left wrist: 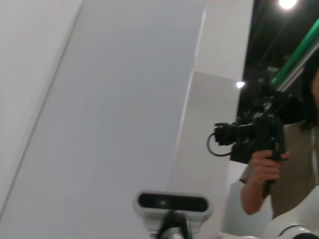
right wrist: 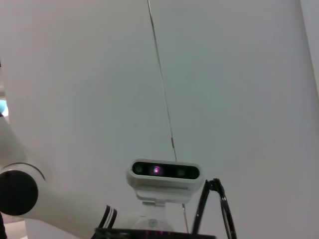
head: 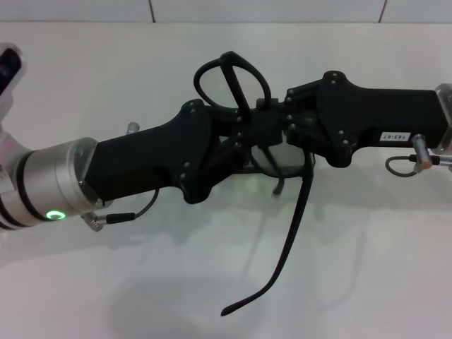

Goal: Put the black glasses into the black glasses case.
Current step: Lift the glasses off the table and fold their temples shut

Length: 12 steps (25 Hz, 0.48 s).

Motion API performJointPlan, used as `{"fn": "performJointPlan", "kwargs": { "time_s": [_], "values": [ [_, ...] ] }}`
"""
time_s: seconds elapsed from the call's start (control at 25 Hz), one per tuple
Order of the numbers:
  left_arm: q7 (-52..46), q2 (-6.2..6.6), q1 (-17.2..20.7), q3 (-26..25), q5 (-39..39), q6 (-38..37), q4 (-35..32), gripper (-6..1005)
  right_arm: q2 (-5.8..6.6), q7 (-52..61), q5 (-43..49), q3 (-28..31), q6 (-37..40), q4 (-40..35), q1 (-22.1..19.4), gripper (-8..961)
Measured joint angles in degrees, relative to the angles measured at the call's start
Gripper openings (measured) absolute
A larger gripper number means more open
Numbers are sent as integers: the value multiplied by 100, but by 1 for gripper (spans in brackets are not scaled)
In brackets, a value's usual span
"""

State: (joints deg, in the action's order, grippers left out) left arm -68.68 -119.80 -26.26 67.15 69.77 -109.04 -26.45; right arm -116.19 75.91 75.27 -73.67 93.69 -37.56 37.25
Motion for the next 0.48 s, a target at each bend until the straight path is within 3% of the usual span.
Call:
{"fn": "performJointPlan", "kwargs": {
  "time_s": [0.48],
  "values": [
    [55,18,59,-7,-7,-140,-10,29,10,-113,-123,-19,-32,42,-102,69]
  ]
}}
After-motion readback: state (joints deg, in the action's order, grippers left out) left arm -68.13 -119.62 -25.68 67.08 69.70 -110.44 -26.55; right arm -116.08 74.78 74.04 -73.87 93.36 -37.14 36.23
